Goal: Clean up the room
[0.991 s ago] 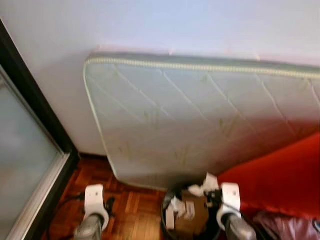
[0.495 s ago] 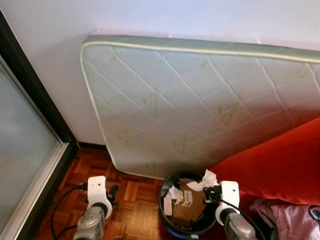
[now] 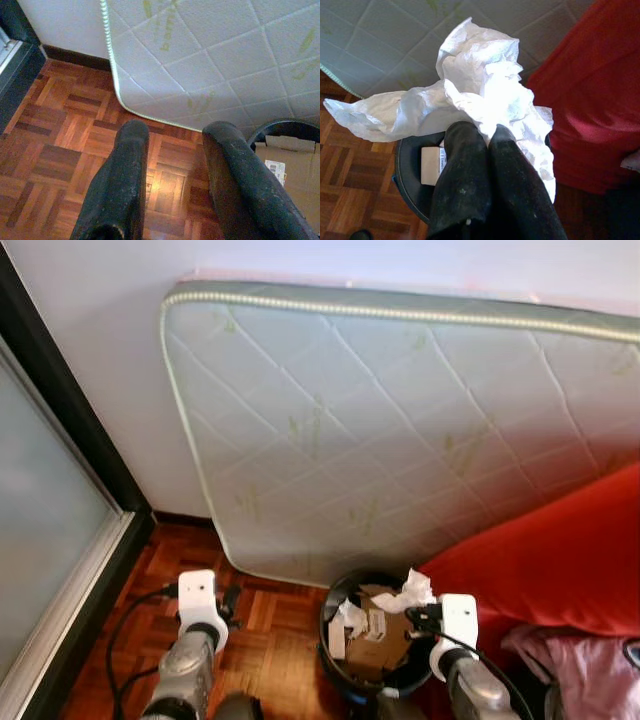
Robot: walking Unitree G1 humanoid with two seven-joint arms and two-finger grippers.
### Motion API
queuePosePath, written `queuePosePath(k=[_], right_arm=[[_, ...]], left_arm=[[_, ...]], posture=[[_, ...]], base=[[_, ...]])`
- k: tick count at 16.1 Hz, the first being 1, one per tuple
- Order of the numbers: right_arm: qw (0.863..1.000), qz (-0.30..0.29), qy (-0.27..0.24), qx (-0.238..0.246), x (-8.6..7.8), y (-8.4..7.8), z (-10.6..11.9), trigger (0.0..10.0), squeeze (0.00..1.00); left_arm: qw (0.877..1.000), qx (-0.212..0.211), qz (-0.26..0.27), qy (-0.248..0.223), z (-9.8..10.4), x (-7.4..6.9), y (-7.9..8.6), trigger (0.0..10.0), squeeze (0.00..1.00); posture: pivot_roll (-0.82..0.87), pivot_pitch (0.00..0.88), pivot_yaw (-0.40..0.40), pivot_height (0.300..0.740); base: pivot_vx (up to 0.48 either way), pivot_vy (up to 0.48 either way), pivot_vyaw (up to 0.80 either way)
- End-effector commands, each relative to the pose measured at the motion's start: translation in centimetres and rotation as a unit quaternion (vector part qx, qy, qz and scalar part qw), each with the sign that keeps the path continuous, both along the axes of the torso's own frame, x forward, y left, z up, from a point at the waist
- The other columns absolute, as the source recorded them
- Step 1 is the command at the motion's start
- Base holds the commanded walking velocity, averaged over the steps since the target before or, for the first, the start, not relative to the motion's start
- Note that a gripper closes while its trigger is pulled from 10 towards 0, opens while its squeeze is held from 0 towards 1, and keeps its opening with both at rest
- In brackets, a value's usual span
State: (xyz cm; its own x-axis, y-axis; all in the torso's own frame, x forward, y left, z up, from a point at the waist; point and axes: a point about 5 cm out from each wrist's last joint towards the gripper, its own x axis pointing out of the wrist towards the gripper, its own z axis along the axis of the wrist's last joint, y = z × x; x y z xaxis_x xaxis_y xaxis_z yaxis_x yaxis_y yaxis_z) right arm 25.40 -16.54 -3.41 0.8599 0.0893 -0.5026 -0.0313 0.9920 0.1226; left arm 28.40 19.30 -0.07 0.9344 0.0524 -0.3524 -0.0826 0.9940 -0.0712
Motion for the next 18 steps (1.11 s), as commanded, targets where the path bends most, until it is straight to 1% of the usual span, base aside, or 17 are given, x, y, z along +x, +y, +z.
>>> queuePosePath(k=[1, 2, 4, 5, 7, 11, 14, 18], right_arm=[[1.000, -0.002, -0.008, 0.000, 0.3, -0.1, 0.3, 10.0, 0.00], [1.000, -0.001, -0.011, 0.001, 0.4, 0.1, 0.3, 10.0, 0.00], [1.000, 0.005, -0.011, -0.002, 0.5, 0.4, 0.4, 10.0, 0.00], [1.000, 0.008, -0.008, -0.003, 0.5, 0.6, 0.4, 10.0, 0.00], [1.000, 0.009, -0.009, -0.004, 0.6, 0.7, 0.4, 10.0, 0.00], [1.000, 0.006, -0.016, -0.002, 0.7, 0.8, 0.5, 10.0, 0.00], [1.000, 0.019, -0.018, -0.005, 0.8, 1.0, 0.7, 10.0, 0.00], [0.999, 0.031, -0.019, -0.006, 0.9, 1.3, 0.7, 10.0, 0.00]], left_arm=[[1.000, -0.003, -0.009, 0.010, -0.4, -0.3, -0.4, 10.0, 0.00], [1.000, 0.004, -0.015, 0.011, -0.4, -0.3, -0.6, 10.0, 0.00], [1.000, 0.001, -0.013, 0.005, -0.2, -0.1, -0.7, 10.0, 0.00], [1.000, 0.002, -0.013, -0.006, 0.1, 0.2, -0.7, 10.0, 0.00], [1.000, 0.003, -0.013, -0.017, 0.6, 0.6, -0.5, 10.0, 0.00], [1.000, 0.004, -0.022, -0.011, 0.7, 0.9, -0.8, 10.0, 0.00], [1.000, 0.002, -0.020, -0.018, 1.1, 1.2, -0.7, 10.0, 0.00], [1.000, -0.002, -0.012, -0.029, 1.6, 1.6, -0.5, 10.0, 0.00]], posture=[[0.04, 0.102, -0.057, 0.651], [0.04, 0.100, -0.058, 0.651], [0.05, 0.101, -0.060, 0.651], [0.05, 0.112, -0.062, 0.651], [0.06, 0.118, -0.061, 0.637], [0.05, 0.131, -0.056, 0.637], [0.05, 0.146, -0.060, 0.637], [0.05, 0.158, -0.064, 0.637]], base=[[0.000, 0.000, 0.00], [0.000, 0.000, 0.00], [0.000, 0.000, 0.00], [0.000, 0.000, 0.00], [0.000, 0.000, 0.00], [0.000, 0.000, 0.00], [0.000, 0.000, 0.00], [0.000, 0.000, 0.73]])
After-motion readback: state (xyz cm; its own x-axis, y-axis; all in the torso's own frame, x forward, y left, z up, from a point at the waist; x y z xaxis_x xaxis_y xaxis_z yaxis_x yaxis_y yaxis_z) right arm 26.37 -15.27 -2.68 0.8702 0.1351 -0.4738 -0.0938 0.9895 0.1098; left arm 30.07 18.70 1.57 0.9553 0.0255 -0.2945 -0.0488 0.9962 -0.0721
